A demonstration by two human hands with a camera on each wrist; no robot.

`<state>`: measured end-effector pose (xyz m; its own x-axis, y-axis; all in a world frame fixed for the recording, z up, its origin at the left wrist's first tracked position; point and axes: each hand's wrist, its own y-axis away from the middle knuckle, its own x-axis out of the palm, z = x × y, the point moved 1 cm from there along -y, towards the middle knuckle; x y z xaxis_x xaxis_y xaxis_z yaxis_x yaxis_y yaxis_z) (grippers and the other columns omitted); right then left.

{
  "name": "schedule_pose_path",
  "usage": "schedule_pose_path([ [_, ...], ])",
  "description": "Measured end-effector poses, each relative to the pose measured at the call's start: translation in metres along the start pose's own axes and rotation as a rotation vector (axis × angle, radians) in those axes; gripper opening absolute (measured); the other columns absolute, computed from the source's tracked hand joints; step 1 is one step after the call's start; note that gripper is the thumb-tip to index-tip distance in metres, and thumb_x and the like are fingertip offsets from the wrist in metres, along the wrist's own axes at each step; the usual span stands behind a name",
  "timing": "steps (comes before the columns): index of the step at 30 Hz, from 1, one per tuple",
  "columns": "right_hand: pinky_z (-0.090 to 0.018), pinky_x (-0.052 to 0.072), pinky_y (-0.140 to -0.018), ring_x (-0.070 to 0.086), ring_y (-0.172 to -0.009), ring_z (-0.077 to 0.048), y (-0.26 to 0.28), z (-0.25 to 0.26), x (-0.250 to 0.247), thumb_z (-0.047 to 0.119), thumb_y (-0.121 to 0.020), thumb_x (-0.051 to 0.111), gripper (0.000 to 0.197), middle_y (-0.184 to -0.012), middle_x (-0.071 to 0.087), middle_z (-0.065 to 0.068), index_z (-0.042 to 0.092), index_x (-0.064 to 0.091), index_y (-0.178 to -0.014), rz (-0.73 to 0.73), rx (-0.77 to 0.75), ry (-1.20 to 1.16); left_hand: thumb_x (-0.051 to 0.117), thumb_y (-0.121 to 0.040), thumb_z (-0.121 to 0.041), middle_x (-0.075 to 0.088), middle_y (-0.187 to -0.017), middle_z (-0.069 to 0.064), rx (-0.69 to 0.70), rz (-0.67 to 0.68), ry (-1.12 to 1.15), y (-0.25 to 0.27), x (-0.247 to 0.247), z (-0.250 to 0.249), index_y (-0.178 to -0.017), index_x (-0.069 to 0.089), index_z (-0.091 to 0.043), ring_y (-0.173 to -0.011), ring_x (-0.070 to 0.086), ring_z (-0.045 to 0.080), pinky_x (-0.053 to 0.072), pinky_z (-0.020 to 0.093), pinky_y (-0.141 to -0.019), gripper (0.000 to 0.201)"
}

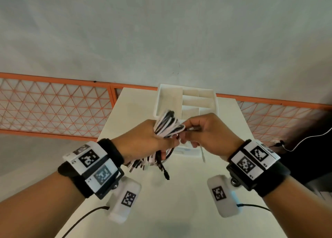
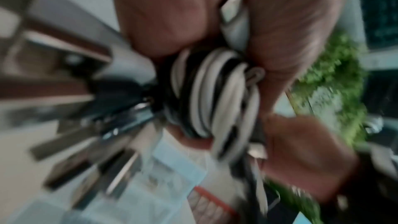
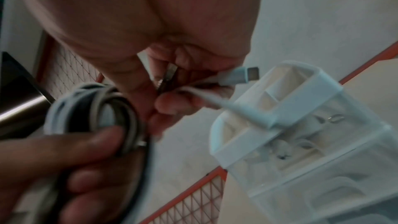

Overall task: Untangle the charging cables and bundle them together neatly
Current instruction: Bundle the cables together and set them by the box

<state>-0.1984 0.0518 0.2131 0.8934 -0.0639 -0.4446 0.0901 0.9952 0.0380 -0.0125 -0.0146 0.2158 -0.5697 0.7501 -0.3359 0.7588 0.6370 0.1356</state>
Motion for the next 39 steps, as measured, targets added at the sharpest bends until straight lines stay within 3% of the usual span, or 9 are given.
schedule_pose_path([
  [5,-0.024,0.046,-0.051,0.059,-0.052,-0.011,-0.001,0.011,0.019,0.005,-0.084,0.066,0.016,-0.072,0.076,-0.002,0.018,0.075,-0.086,-0.227,0.069,-0.016,0.072,-0.083,-0.014,0.064,-0.057,-0.001,-0.046,-0.186,-0.023,-0.008,0.011,0.004,-0.085,0.07,-0.011,-0.052,0.062,0.013,0.049,0.024,-0.055,0.004],
  [8,-0.023,0.05,-0.057,0.067,-0.063,-0.01,0.002,0.014,0.028,0.012,-0.088,0.064,0.018,-0.08,0.077,0.002,0.021,0.071,-0.101,-0.304,0.017,0.057,0.075,-0.08,-0.016,0.059,-0.056,-0.001,-0.123,-0.265,0.035,-0.011,0.009,0.008,-0.07,0.067,-0.012,-0.05,0.054,0.01,0.041,0.021,-0.052,0.014],
  [13,-0.024,0.056,-0.067,0.072,-0.07,-0.012,0.011,0.016,0.031,0.018,-0.095,0.063,0.03,-0.076,0.075,0.0,0.022,0.056,-0.124,-0.305,-0.081,-0.029,0.069,-0.084,-0.008,0.07,-0.072,0.013,-0.092,-0.292,0.193,-0.011,0.005,0.009,-0.085,0.072,0.001,-0.065,0.061,0.021,0.048,0.035,-0.065,0.01],
  [18,-0.033,0.052,-0.057,0.062,-0.055,-0.02,0.022,0.017,0.029,0.019,-0.102,0.056,0.017,-0.069,0.069,-0.001,0.015,0.072,-0.1,-0.325,-0.103,-0.262,0.06,-0.088,0.001,0.068,-0.076,0.022,-0.075,-0.375,0.559,-0.011,-0.001,0.01,-0.085,0.067,0.003,-0.073,0.067,0.033,0.055,0.043,-0.073,0.008],
  [24,-0.025,0.051,-0.058,0.06,-0.057,-0.011,0.021,0.016,0.033,0.007,-0.096,0.063,0.021,-0.075,0.07,0.001,0.02,0.077,-0.103,-0.368,-0.131,-0.267,0.058,-0.088,0.004,0.068,-0.079,0.024,-0.033,-0.412,0.559,-0.011,0.001,0.008,-0.101,0.062,0.014,-0.067,0.07,0.026,0.057,0.033,-0.058,0.016],
  [28,-0.026,0.055,-0.065,0.065,-0.062,-0.008,0.014,0.02,0.041,0.012,-0.091,0.072,0.016,-0.085,0.068,0.002,0.02,0.08,-0.101,-0.392,-0.142,-0.196,0.063,-0.087,-0.001,0.068,-0.087,0.03,-0.009,-0.367,0.596,-0.011,0.005,0.004,-0.1,0.067,0.01,-0.081,0.069,0.039,0.057,0.046,-0.075,0.018],
  [32,-0.024,0.051,-0.053,0.065,-0.051,-0.012,0.012,0.028,0.042,0.014,-0.085,0.078,0.011,-0.074,0.074,-0.005,0.021,0.079,-0.093,-0.413,-0.091,-0.354,0.06,-0.092,-0.011,0.064,-0.091,0.026,0.0,-0.327,0.697,-0.008,0.008,0.002,-0.113,0.06,0.014,-0.071,0.066,0.032,0.056,0.037,-0.065,0.033],
  [36,-0.023,0.05,-0.051,0.063,-0.053,-0.012,0.01,0.026,0.047,0.011,-0.084,0.079,0.005,-0.072,0.075,-0.006,0.013,0.078,-0.08,-0.42,-0.123,-0.306,0.073,-0.078,-0.043,0.067,-0.086,0.023,0.022,-0.308,0.71,-0.007,0.009,0.002,-0.097,0.067,0.002,-0.076,0.068,0.034,0.058,0.042,-0.072,0.049],
  [39,-0.029,0.051,-0.057,0.06,-0.061,-0.017,0.011,0.02,0.053,0.003,-0.086,0.071,0.017,-0.072,0.064,-0.005,0.01,0.074,-0.07,-0.452,-0.34,0.038,0.075,-0.08,-0.031,0.07,-0.08,0.017,0.043,-0.308,0.637,-0.006,0.009,0.001,-0.082,0.071,-0.008,-0.079,0.069,0.032,0.055,0.042,-0.075,0.023],
])
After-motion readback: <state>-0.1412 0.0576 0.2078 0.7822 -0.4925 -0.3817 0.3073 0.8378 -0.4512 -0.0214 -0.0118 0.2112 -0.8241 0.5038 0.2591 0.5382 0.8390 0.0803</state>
